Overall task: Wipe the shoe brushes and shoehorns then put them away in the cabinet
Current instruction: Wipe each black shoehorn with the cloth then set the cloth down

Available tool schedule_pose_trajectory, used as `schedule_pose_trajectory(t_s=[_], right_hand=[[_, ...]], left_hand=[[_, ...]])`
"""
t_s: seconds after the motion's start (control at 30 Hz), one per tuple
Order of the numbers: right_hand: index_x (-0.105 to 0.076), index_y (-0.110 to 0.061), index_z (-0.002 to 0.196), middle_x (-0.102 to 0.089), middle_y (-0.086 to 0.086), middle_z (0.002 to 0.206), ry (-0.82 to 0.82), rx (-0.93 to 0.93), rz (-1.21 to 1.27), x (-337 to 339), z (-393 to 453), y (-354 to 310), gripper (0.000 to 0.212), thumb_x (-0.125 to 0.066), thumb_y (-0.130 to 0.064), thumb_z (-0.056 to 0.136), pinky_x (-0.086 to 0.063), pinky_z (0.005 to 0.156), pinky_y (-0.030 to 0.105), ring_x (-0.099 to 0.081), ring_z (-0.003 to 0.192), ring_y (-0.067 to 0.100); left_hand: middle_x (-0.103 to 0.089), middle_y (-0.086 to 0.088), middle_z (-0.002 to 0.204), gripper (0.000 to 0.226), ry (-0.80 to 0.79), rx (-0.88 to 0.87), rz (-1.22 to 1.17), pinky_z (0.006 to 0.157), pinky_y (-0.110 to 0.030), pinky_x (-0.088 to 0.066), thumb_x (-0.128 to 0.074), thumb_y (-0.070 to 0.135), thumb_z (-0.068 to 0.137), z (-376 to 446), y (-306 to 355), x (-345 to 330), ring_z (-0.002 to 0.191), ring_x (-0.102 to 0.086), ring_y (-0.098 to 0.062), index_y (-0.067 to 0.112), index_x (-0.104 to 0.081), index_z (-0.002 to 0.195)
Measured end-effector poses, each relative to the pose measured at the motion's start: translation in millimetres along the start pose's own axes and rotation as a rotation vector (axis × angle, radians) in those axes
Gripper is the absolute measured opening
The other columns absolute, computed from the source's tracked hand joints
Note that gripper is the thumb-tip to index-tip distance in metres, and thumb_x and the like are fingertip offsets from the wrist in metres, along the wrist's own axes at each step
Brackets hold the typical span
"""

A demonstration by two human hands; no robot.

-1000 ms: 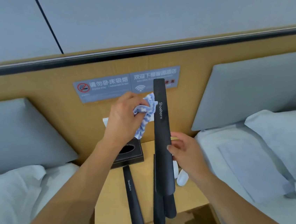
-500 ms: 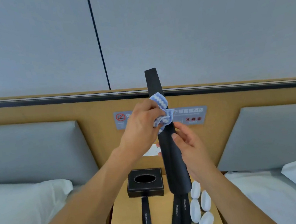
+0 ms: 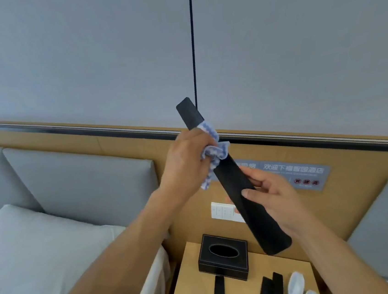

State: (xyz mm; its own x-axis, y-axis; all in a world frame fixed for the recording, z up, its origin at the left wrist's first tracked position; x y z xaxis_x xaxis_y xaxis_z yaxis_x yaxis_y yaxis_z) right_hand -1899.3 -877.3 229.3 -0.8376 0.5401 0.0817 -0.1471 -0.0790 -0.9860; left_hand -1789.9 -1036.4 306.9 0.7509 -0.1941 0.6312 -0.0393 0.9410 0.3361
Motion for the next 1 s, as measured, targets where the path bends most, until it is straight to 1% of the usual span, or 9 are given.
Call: schedule_pose_trajectory(t_s=[0.1, 0.37, 0.5, 0.63, 0.73, 0.8, 0.87, 0.93, 1.0], right_hand=[[-0.059, -0.027, 0.133, -0.075, 0.003, 0.110, -0.069, 0.010, 0.009, -5.2, 2.4, -1.1, 0.053, -0.057, 0.007, 0.093, -0.061, 0.071, 0.030, -0.073, 0.100, 0.023], [-0.057, -0.022, 0.135, -0.073, 0.006, 0.114, -0.070, 0.019, 0.132, -17.4, 14.5, -3.3, 0.050, -0.057, 0.006, 0.094, -0.062, 0.071, 0.035, -0.073, 0.100, 0.029], [-0.058, -0.023, 0.134, -0.073, 0.006, 0.115, -0.060, 0.022, 0.149, -16.1, 16.7, -4.4, 0.049, -0.058, 0.005, 0.094, -0.062, 0.072, 0.036, -0.073, 0.101, 0.029], [-0.057, -0.020, 0.135, -0.073, 0.006, 0.116, -0.014, 0.017, 0.202, -16.1, 21.0, -2.2, 0.049, -0.054, 0.008, 0.095, -0.061, 0.076, 0.037, -0.072, 0.104, 0.029], [-0.058, -0.023, 0.133, -0.073, 0.000, 0.120, 0.082, 0.031, 0.194, -16.0, 23.4, 0.9, 0.051, -0.056, 0.009, 0.093, -0.055, 0.093, 0.039, -0.068, 0.113, 0.022], [-0.058, -0.024, 0.131, -0.072, -0.003, 0.121, 0.117, 0.042, 0.225, -14.8, 24.0, 3.5, 0.054, -0.056, 0.012, 0.091, -0.053, 0.093, 0.031, -0.066, 0.115, 0.016], [-0.058, -0.021, 0.131, -0.071, 0.003, 0.123, 0.106, 0.044, 0.320, -11.5, 23.1, 6.5, 0.056, -0.055, 0.015, 0.088, -0.053, 0.094, 0.035, -0.066, 0.115, 0.021], [-0.057, -0.021, 0.133, -0.068, 0.010, 0.125, 0.064, 0.027, 0.439, -5.1, 21.1, 6.9, 0.062, -0.053, 0.019, 0.086, -0.055, 0.093, 0.037, -0.067, 0.111, 0.026], [-0.055, -0.020, 0.133, -0.065, 0.014, 0.128, -0.006, 0.011, 0.486, 2.4, 18.4, 3.9, 0.062, -0.052, 0.020, 0.085, -0.056, 0.092, 0.039, -0.066, 0.109, 0.029]], left_hand=[[-0.067, -0.005, 0.080, 0.011, 0.119, 0.161, 0.097, 0.069, -0.025, -0.042, -0.061, 0.003, 0.079, 34.2, -26.1, 25.7, 0.074, -0.061, -0.022, 0.009, -0.070, 0.081], [-0.068, -0.010, 0.101, 0.021, 0.183, 0.219, 0.129, 0.081, -0.032, -0.046, -0.058, 0.006, 0.086, 80.3, -51.9, 45.7, 0.094, -0.061, -0.026, 0.007, -0.064, 0.106], [-0.065, -0.011, 0.092, 0.013, 0.208, 0.234, 0.155, 0.072, -0.025, -0.040, -0.056, 0.007, 0.086, 74.5, -41.2, 36.0, 0.084, -0.060, -0.024, 0.006, -0.068, 0.091], [-0.062, 0.001, 0.069, 0.018, 0.097, 0.179, 0.092, 0.060, -0.018, -0.041, -0.056, 0.003, 0.085, 55.7, -14.3, 13.6, 0.059, -0.056, -0.006, 0.012, -0.066, 0.074], [-0.060, 0.007, 0.066, 0.022, -0.053, 0.139, 0.054, 0.058, -0.011, -0.042, -0.059, 0.009, 0.089, 37.2, 3.4, -10.5, 0.055, -0.055, -0.002, 0.019, -0.063, 0.069], [-0.060, 0.004, 0.071, 0.016, -0.123, 0.041, 0.069, 0.068, -0.015, -0.044, -0.060, 0.008, 0.088, 22.8, 14.6, -24.5, 0.064, -0.055, -0.007, 0.013, -0.068, 0.075], [-0.065, -0.008, 0.081, 0.012, -0.196, -0.054, 0.027, 0.077, -0.027, -0.047, -0.062, 0.007, 0.085, 7.3, 19.9, -35.9, 0.078, -0.056, -0.018, 0.003, -0.073, 0.081], [-0.067, -0.019, 0.092, 0.018, -0.315, -0.096, -0.044, 0.082, -0.024, -0.044, -0.062, 0.009, 0.084, -5.9, 21.8, -41.3, 0.089, -0.059, -0.029, -0.004, -0.073, 0.087], [-0.067, -0.011, 0.096, 0.010, -0.325, -0.190, -0.006, 0.078, -0.031, -0.048, -0.067, 0.005, 0.083, -16.0, 20.5, -39.7, 0.092, -0.057, -0.025, 0.004, -0.076, 0.088]])
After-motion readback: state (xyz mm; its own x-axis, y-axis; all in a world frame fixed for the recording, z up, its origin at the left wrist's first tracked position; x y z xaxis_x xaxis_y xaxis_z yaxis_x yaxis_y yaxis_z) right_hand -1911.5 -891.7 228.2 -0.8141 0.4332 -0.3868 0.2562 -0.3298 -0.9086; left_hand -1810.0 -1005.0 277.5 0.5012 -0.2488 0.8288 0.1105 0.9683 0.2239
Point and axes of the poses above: each hand's wrist, its own z-axis towards the middle knuckle, its own x-axis out of the back of the hand, y = z × x, the point moved 2 cm from there along z, towards the middle knuckle
